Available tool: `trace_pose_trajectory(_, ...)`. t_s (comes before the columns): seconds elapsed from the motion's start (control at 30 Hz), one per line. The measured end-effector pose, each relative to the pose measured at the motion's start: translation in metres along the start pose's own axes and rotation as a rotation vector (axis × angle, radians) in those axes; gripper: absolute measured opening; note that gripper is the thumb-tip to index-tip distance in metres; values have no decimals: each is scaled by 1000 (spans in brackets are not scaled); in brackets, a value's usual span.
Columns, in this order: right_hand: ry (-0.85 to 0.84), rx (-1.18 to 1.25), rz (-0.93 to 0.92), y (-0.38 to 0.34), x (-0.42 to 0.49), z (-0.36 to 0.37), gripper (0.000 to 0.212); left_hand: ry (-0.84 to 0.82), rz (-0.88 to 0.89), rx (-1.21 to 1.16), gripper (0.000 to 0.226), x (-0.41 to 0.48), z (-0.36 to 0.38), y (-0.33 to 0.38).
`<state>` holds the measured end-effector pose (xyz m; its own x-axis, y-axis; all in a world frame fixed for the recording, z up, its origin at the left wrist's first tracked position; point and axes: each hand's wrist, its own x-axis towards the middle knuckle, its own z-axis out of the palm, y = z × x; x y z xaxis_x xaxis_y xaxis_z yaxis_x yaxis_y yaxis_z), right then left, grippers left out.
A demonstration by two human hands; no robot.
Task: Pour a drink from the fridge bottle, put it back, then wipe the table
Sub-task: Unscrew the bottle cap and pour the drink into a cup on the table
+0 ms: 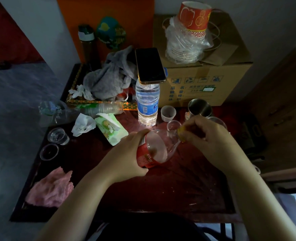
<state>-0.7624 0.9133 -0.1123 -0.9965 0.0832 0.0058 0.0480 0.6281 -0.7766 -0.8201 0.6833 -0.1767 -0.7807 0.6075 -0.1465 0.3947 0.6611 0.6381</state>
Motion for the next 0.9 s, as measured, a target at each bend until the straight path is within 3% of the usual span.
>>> trace_pose_trajectory(0.1, -84, 78, -102, 7, 1, -6, 28, -31, -17, -27, 101, 1, -1, -2)
trace_pose_trajectory(0.27, -100, 213, -36, 10, 2, -9, 52, -38, -12, -19, 103, 2, 0, 0)
trace_pose_trajectory(0.43, 45, -96, 40, 10, 5, -2, 42, -39, -5, -21, 101, 6, 1, 1)
trace_pose_trajectory(0.57, -4, -85, 11, 11, 6, -3, 15, -52, -9, -5, 101, 9, 2, 1)
trace_pose_trajectory(0.77, -114, 80, -66, 10, 1, -12, 39, -61, -31, -16, 100, 11, 4, 0)
trace_pose_trajectory(0.9, -52, 107, -56, 16, 7, -6, 18, -65, -40, -33, 100, 14, 6, 2)
